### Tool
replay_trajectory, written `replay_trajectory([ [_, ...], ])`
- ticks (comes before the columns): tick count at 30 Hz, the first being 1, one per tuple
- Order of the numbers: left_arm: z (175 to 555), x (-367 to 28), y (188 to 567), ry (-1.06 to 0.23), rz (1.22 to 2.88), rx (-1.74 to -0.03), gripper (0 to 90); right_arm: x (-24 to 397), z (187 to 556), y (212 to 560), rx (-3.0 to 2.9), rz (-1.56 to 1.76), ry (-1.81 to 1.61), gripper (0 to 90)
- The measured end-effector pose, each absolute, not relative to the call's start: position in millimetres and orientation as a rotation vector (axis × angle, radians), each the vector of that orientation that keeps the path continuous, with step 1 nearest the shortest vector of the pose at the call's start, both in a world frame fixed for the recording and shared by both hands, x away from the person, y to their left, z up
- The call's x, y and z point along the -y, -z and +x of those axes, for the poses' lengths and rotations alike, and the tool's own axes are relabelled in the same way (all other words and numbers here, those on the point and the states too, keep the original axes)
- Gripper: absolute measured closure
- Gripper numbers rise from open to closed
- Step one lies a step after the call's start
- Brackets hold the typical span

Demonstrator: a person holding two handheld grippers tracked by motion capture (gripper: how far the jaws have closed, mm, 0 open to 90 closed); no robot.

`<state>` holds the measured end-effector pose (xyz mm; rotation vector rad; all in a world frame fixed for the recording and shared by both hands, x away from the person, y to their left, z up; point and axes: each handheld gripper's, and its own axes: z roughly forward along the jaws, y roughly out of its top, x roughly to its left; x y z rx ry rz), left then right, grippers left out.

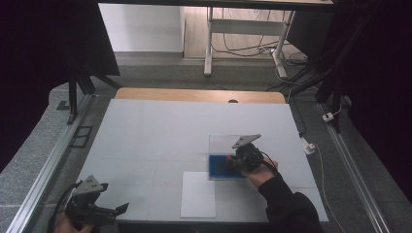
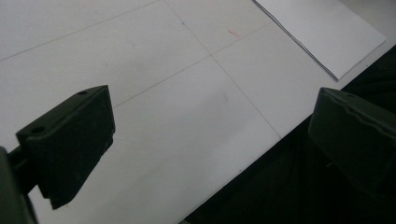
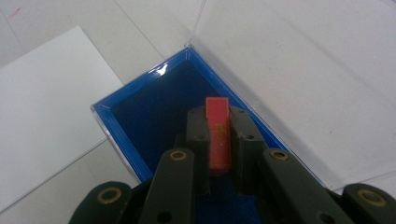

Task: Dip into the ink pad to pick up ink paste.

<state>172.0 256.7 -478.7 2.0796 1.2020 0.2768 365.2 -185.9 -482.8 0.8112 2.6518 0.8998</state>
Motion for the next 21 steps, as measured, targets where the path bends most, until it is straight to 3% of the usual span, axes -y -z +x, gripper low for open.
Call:
replay_trajectory([
  [21, 173.6, -255.7, 479.1, -0.269, 2.09, -1.2, 1.1, 180.4, 357.8, 486.9, -2.612, 0.773, -0.861, 80.6],
])
